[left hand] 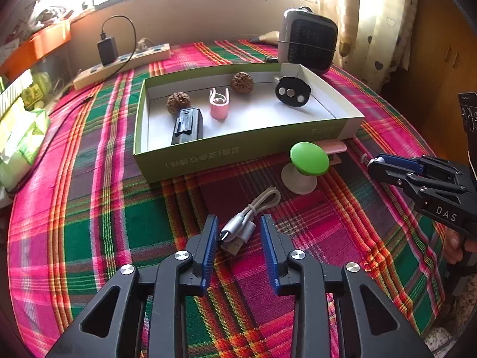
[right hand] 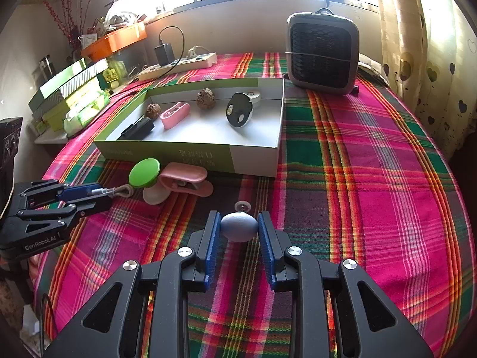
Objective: Organize objects
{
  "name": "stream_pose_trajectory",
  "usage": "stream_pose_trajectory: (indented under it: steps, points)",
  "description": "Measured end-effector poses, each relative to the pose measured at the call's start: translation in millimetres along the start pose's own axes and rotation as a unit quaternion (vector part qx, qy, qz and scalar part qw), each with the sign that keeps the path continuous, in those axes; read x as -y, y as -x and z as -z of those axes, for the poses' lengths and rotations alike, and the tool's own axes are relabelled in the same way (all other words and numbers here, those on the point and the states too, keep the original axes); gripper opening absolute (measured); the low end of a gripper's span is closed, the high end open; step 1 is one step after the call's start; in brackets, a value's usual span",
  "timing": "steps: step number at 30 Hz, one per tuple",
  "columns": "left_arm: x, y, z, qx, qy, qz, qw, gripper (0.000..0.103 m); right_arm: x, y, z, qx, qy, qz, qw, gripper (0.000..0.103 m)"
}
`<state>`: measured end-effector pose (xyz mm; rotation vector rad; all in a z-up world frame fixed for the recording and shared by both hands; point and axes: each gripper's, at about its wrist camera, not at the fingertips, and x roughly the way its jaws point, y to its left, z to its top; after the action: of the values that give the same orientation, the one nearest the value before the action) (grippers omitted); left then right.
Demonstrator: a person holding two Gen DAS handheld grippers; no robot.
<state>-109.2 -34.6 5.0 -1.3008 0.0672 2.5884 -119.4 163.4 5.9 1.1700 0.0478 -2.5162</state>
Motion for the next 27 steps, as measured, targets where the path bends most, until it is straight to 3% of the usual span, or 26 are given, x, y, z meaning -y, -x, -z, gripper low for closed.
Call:
stream_pose_trajectory:
  steps: [3,8,12,20,27]
  points:
    - [-3.8,-2.2,-3.4,-0.001,-0.001,-0.011,0.9999,0.034,-1.9,-4.0,-0.1,-0.009,0.006,0.004,1.000,0.028]
    - [-2.7,-6.3,-7.7,-0.007,-0.018,-0.010,0.9998,0.035,-4.6,-8.0,-0.7,-0.017,0.014,0.003,1.000,0.030]
    - [-1.4,-7.6,-9.8,-0.009,-0.020,-0.007,0.9997,0.035,-8.3,-9.9,-1.8,-0.019,0.021,0.003,1.000,0.039]
    - [1.1,-7.6,-9.3,-0.005,-0.017,-0.020,0.9996,0.035,-12.0,-12.7,-3.7,-0.021,0.029,0.023,0.999,0.039]
    - [0.9,-8.3,-10.1,0.000,-0.010,-0.032,0.9994,0.027,-13.3,-12.9,-3.8,-0.022,0.033,0.029,0.999,0.039]
